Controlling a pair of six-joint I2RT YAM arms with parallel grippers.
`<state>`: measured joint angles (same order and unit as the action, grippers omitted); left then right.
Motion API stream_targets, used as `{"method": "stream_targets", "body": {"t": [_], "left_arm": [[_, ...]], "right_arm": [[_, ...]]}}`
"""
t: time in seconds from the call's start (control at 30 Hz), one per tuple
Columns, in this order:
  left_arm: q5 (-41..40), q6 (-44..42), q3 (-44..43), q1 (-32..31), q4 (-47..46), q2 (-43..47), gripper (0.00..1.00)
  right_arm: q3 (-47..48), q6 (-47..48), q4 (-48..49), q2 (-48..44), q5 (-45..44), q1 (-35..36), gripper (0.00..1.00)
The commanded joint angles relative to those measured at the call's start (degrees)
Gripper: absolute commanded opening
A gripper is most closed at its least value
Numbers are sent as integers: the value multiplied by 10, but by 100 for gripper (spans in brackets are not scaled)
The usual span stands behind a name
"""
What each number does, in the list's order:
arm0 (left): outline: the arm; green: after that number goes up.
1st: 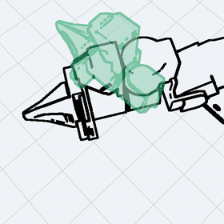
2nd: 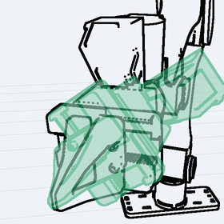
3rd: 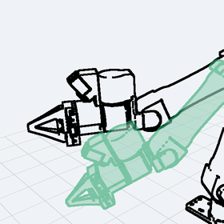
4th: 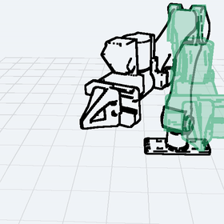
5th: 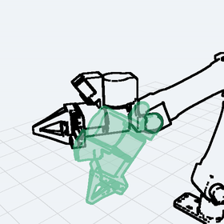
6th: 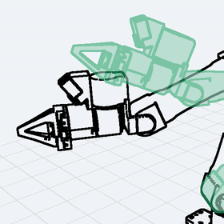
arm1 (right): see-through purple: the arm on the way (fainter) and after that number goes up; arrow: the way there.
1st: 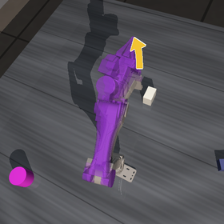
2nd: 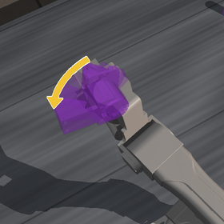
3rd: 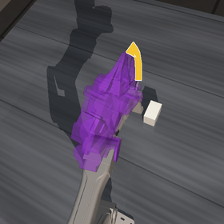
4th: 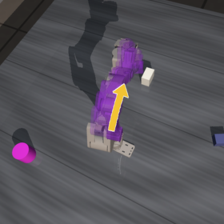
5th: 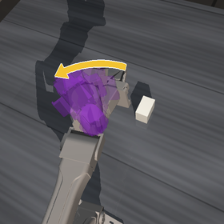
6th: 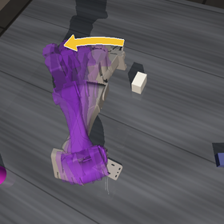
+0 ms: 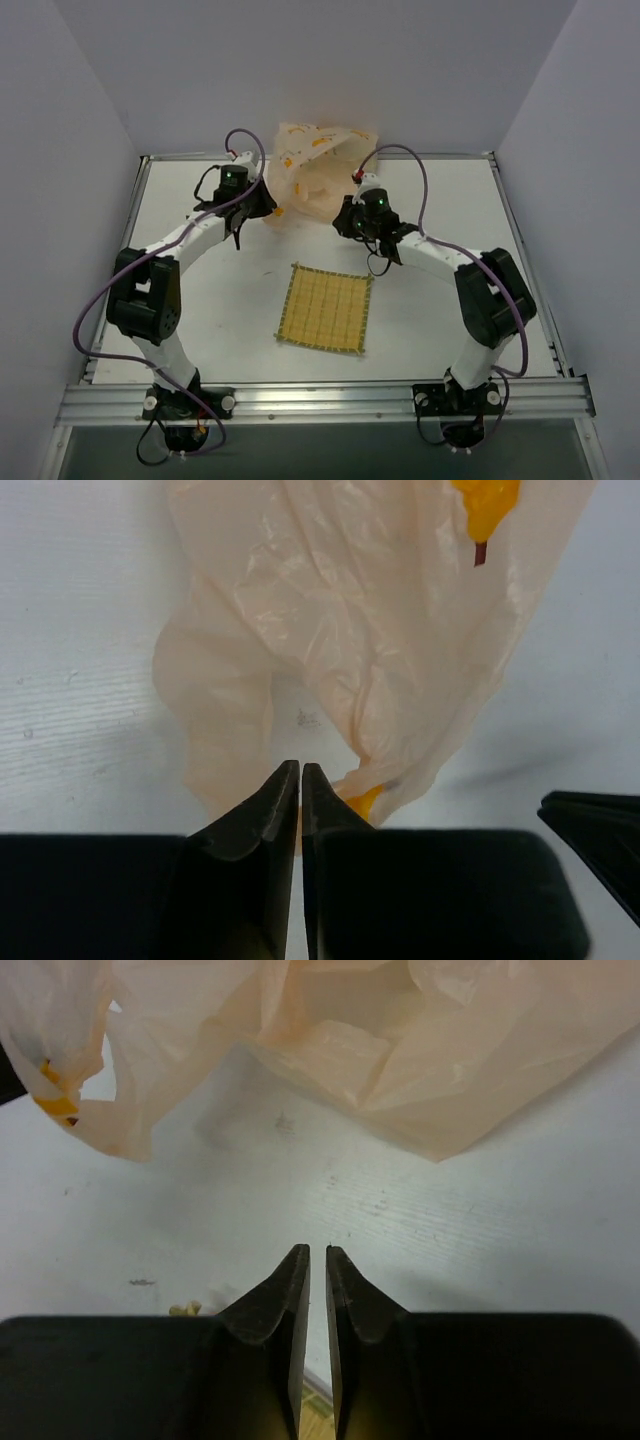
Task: Take the fake fruits out of the plastic bag
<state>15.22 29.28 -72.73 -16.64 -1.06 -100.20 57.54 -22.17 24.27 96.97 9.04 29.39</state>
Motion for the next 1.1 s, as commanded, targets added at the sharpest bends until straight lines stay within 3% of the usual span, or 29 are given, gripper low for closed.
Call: {"method": "stream_targets", "body": {"t": [0.0, 0.07, 0.1, 0.2, 0.3, 0.33, 0.4, 0.5, 0.77, 0.87, 0.93, 1.0, 1.03, 1.07], "left_arm": [[-25, 5, 8, -9, -47, 63, 3], [-37, 3, 20, -11, -47, 84, 2], [-39, 3, 26, -11, -50, 91, 2], [-48, 9, 46, -12, -49, 117, 2], [-55, 2, 63, -15, -45, 141, 44], [-58, -10, 68, -22, -40, 149, 69], [-91, -25, 69, -35, -26, 152, 84], [-124, -43, 48, -48, 3, 135, 92], [-121, -73, -42, -47, 55, 27, 89], [-138, -87, -76, -45, 76, -10, 82], [-147, -90, -86, -45, 80, -24, 53], [-165, -88, -83, -44, 83, -22, 27], [-172, -86, -72, -44, 82, -11, 10], [-184, -84, -63, -44, 77, -5, 6]], "right_arm": [[68, 26, 15, 39, -18, 1, 10], [95, 32, 26, 66, -14, 4, 20], [105, 35, 28, 75, -15, 5, 36], [137, 45, 34, 105, -17, 8, 55], [173, 56, 32, 139, -18, 7, 56], [183, 56, 32, 154, -17, 6, 56], [210, 57, 36, 170, -11, 6, 55], [238, 52, 47, 200, -1, 8, 51], [295, 42, 51, 268, 24, 11, 50], [310, 52, 50, 287, 40, 23, 50], [310, 65, 52, 292, 12, 36, 34], [302, 70, 61, 285, -2, 37, 10], [295, 68, 67, 278, -4, 36, 8], [276, 67, 72, 270, -6, 34, 8]]}}
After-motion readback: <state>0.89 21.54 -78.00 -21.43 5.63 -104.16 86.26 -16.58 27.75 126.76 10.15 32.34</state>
